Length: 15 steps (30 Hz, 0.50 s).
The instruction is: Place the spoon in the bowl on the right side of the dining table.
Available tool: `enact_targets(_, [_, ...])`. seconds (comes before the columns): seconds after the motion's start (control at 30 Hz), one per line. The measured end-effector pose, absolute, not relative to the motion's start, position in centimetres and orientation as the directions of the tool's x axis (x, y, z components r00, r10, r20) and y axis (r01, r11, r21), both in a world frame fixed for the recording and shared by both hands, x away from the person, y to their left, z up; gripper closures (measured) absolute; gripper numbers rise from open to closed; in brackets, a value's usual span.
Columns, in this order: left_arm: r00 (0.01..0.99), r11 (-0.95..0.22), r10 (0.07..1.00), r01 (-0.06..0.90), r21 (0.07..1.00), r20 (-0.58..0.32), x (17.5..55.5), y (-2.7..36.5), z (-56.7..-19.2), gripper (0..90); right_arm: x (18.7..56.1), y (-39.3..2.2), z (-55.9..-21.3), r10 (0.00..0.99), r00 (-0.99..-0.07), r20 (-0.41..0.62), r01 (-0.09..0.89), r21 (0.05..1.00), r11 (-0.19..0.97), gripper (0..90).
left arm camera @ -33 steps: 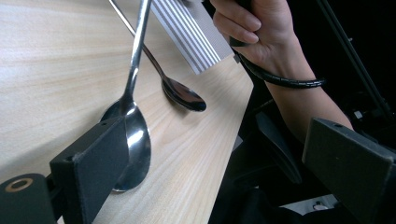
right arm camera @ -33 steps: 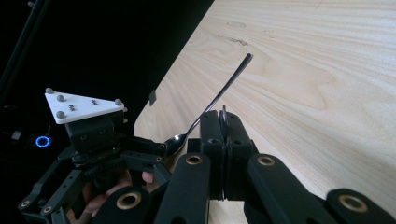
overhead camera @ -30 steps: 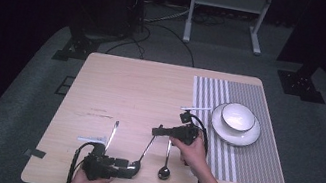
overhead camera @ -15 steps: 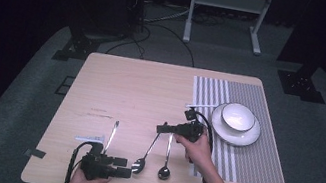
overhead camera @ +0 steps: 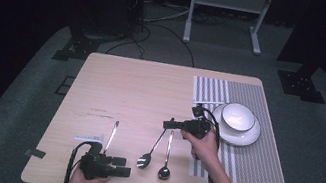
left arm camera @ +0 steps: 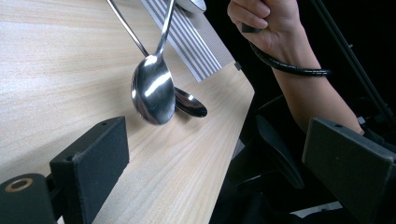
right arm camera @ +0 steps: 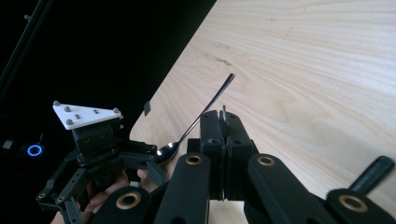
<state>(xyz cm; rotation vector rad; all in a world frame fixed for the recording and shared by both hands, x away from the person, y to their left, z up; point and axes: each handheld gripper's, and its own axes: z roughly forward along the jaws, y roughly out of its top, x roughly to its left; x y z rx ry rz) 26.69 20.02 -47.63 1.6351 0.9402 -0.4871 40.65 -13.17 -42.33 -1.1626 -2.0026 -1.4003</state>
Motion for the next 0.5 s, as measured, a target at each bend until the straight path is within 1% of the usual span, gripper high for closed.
enact_targets(0.5, [0.594, -0.049, 0.322, 0.788, 0.613, -0.737, 26.7, 20.0, -47.7, 5.8, 41.2, -15.4, -41.2, 0.428, -0.538, 0.726, 0.825, 0.557, 0.094, 89.0])
